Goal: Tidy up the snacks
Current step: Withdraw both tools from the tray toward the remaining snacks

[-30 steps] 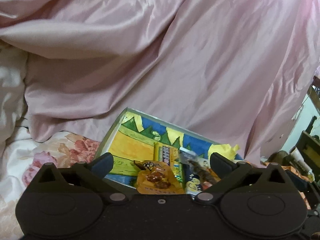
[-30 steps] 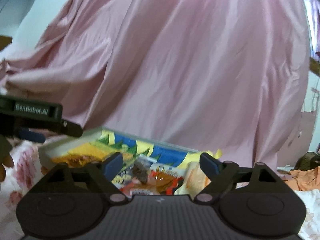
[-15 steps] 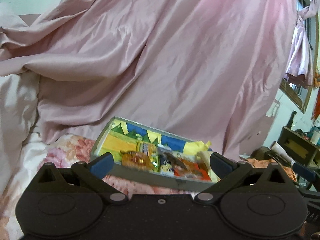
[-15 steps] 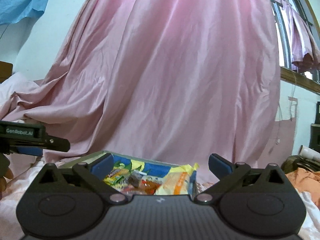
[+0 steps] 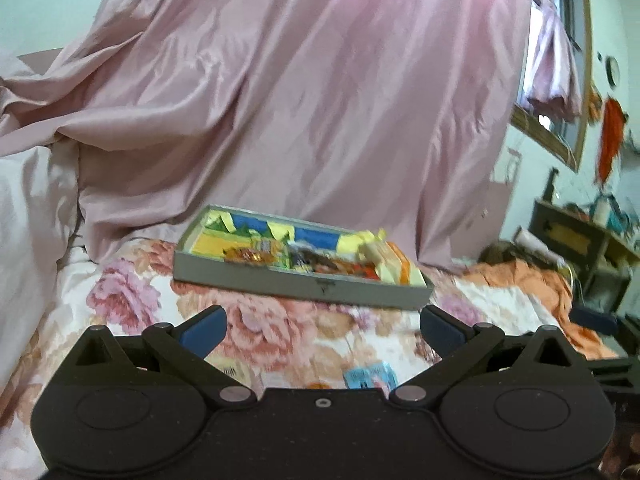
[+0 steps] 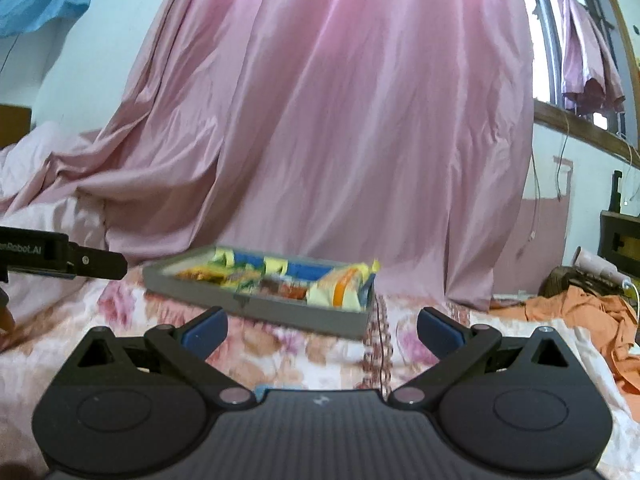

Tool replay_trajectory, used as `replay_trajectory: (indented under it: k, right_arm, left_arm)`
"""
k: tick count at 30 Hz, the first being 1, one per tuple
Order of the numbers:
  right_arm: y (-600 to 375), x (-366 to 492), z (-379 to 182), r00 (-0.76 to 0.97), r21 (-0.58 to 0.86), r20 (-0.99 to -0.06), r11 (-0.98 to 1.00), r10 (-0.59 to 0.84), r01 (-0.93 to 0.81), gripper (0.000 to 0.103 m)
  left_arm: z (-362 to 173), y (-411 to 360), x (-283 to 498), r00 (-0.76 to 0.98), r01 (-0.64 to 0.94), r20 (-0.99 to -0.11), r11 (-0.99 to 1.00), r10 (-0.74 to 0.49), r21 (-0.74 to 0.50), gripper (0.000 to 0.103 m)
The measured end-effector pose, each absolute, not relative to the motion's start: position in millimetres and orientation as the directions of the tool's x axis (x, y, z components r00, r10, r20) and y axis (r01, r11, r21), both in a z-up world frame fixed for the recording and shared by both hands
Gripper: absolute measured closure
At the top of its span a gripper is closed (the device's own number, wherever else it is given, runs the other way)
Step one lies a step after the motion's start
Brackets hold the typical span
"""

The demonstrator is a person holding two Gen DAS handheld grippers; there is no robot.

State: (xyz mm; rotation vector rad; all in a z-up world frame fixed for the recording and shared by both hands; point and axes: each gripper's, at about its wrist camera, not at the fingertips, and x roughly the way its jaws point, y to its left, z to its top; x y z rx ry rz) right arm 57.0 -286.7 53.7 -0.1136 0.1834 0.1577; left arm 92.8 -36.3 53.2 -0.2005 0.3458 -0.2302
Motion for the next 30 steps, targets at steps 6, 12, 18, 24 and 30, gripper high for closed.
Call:
replay_trajectory:
  k: [6,12,18,24,30]
  right_arm:
    - [-282.7,46.5,48.3,0.943,-0.159,-0.293,0.965,0.155,-0.208,0.000]
    - [-286.9,43.5,38.0,0.915,-0.192,-0.374,0.953,0.149,-0.233,0.000]
    - [-296.3,51.6,21.3,0.873,-0.199,-0.470,0.947,0.133,-0.251,0.000]
    - [-305.7,66.3,3.1,0.831,-0.235,-0.545,0.932,0.109,-0.277,0.000]
    - [-314.0,83.3,-12.6,0.799,-0.204,-0.588,0.931,0.130,-0.302,0.000]
  left_arm:
    - [37.4,-44.5,81.5,0.875,0.220,-0.389,0.952,-0.289,-0.213,0.001]
    - [19.3,-51.3,81.4,0.825,0.241,-0.470,0.947,-0.315,-0.212,0.001]
    - [5.1,-60.2,91.5,0.765,0.262,-0.550,0.942,-0.336,-0.210,0.001]
    - [-12.6,-73.9,109.6,0.685,0.273,-0.635,0.934,-0.356,-0.229,0.001]
    - [-27.3,-87.0,129.3,0.630,0.242,-0.696,0.939,-0.345,-0.247,0.001]
